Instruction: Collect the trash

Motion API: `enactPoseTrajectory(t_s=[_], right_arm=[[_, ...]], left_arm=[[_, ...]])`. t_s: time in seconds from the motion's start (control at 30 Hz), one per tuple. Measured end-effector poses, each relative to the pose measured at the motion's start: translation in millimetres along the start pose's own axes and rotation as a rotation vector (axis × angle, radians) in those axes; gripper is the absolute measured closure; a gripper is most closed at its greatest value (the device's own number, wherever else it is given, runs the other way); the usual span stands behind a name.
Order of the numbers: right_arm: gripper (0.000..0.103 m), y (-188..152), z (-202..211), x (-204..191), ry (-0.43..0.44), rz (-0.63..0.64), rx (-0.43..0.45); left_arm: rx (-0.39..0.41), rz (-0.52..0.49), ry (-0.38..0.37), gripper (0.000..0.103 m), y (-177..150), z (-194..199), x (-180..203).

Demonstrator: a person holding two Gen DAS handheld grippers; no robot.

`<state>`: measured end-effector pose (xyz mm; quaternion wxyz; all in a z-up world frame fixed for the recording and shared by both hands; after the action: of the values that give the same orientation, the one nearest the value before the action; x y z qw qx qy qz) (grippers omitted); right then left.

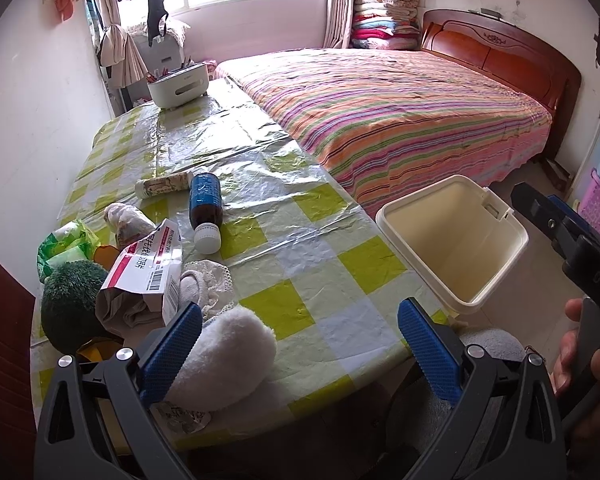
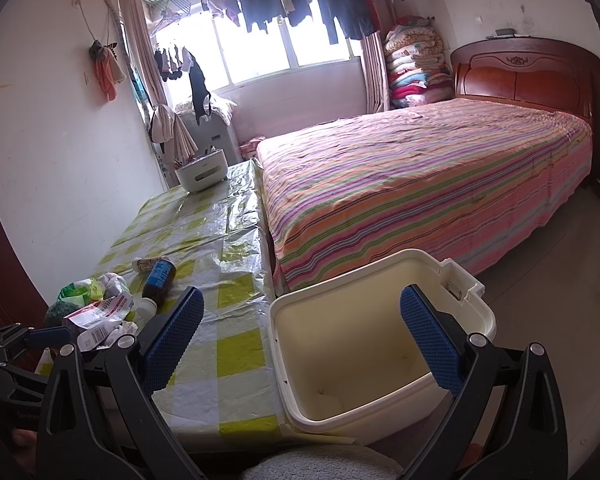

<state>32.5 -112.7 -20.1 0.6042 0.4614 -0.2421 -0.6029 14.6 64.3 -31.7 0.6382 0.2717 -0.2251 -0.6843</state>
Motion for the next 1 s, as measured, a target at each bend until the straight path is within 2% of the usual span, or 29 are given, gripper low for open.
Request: enactPoseTrajectory(t_s=[1.0], right_arm=[[0.006, -2.2, -4.9, 1.3, 0.003, -0.009, -0.016]], left_arm=[[-0.01, -0.008, -0.006, 0.007, -4.5, -1.3, 1.6]])
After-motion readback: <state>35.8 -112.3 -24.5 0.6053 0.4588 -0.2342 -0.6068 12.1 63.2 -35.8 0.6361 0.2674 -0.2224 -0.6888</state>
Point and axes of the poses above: each gripper's, at about its wrist camera, not at the fingertips, and z roughly against the way its jaws point, x to its right, y to its top, the point moved 4 cm from there along -z, roughly the way its jaws point, and after that the axes turned 2 degrees about y, right-handed, at the moved point
